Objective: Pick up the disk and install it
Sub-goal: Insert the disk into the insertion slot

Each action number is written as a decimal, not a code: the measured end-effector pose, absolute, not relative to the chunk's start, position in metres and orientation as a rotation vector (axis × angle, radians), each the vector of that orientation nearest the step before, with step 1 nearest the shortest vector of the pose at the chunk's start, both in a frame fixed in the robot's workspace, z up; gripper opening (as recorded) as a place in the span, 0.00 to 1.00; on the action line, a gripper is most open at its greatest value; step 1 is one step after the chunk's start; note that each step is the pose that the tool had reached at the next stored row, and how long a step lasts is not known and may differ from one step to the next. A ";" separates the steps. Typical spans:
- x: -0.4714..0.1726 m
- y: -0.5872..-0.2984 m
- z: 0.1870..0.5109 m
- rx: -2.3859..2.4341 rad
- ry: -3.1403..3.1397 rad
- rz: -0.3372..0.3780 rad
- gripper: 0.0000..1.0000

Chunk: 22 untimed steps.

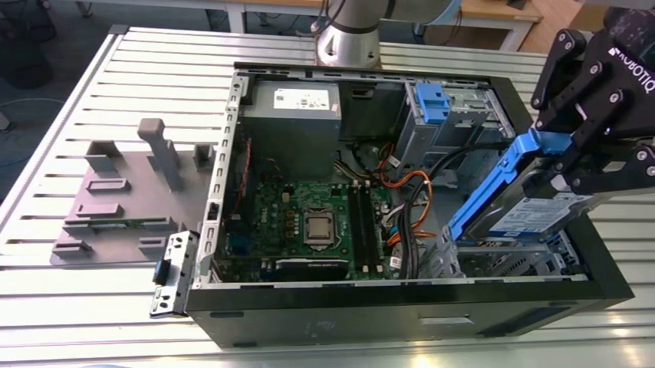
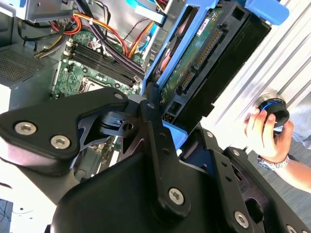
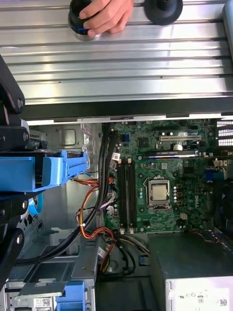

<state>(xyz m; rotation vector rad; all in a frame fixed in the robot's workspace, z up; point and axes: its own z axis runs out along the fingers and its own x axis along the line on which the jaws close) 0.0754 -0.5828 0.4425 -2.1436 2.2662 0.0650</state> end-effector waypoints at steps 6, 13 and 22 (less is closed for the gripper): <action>0.079 -0.583 0.441 -2.143 2.266 0.065 0.36; 0.082 -0.583 0.438 -2.143 2.266 0.065 0.36; 0.082 -0.583 0.434 -2.143 2.266 0.065 0.36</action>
